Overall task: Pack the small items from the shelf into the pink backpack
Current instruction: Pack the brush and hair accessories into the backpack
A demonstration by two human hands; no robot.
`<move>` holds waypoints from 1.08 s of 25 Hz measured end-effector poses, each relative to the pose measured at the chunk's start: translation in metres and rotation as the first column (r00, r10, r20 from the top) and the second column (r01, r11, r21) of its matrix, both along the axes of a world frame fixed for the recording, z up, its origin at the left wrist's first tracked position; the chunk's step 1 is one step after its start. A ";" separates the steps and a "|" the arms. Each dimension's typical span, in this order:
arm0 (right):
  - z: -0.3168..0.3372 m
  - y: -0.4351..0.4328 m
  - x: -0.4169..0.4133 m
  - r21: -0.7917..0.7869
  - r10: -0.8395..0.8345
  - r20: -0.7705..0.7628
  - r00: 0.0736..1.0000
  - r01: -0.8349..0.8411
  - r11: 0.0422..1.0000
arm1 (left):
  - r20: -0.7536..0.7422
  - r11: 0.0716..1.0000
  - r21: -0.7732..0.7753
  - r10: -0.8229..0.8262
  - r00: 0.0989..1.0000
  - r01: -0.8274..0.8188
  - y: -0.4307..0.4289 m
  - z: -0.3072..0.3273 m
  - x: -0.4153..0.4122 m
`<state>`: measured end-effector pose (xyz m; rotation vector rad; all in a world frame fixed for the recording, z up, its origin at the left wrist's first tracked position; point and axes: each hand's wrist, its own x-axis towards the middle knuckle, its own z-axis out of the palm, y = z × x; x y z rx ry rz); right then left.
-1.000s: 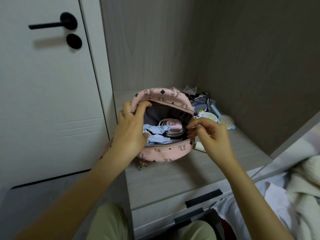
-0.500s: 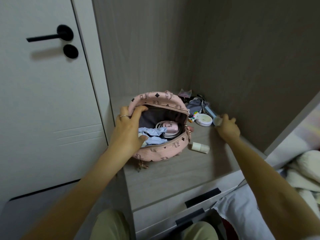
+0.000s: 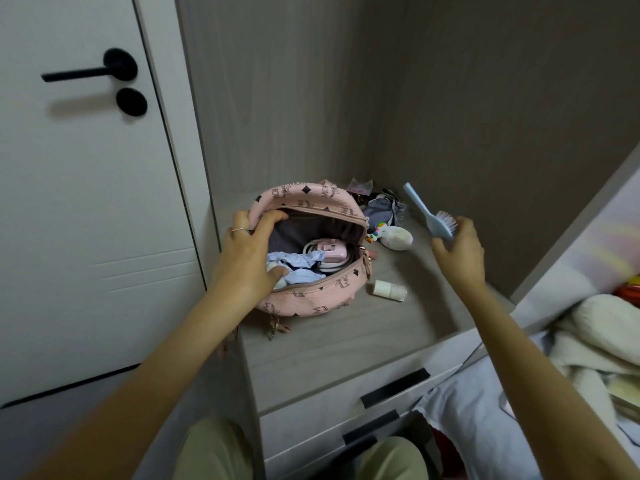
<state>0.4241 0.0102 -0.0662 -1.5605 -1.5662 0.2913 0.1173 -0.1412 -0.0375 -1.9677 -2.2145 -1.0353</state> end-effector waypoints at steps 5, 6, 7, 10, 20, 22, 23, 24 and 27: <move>0.065 -0.067 -0.054 0.202 0.712 -0.307 0.631 -0.688 0.697 | 0.050 0.998 0.007 -0.055 0.997 0.055 -0.001 0.002 -0.005; 0.073 -0.080 -0.062 0.172 0.774 -0.277 0.570 -0.763 0.623 | 0.078 0.996 0.008 -0.084 0.993 0.083 -0.002 0.002 -0.008; 0.078 -0.090 -0.068 0.113 0.802 -0.215 0.557 -0.801 0.587 | 0.119 0.993 0.008 -0.116 0.986 0.116 -0.003 0.003 -0.011; 0.079 -0.105 -0.076 -0.079 0.664 0.325 0.674 -0.680 0.729 | 0.176 0.977 -0.020 -0.207 0.962 0.214 -0.007 0.005 -0.022; 0.068 -0.117 -0.100 -0.234 0.713 0.437 0.548 -0.696 0.679 | -0.022 0.996 0.006 -0.094 0.995 0.094 -0.014 -0.003 -0.019; 0.062 -0.115 -0.099 -0.339 0.683 0.563 0.466 -0.623 0.705 | -0.042 0.997 0.010 -0.078 0.996 0.078 -0.016 -0.004 -0.018; 0.060 -0.116 -0.096 -0.421 0.706 0.566 0.426 -0.587 0.691 | -0.048 0.997 0.013 -0.072 0.996 0.073 -0.017 -0.005 -0.017; 0.059 -0.117 -0.094 -0.496 0.745 0.526 0.410 -0.563 0.661 | -0.052 0.997 0.016 -0.069 0.996 0.070 -0.017 -0.006 -0.016; 0.061 -0.116 -0.093 -0.493 0.763 0.439 0.474 -0.583 0.646 | -0.067 0.998 0.026 -0.057 0.996 0.059 -0.018 -0.006 -0.014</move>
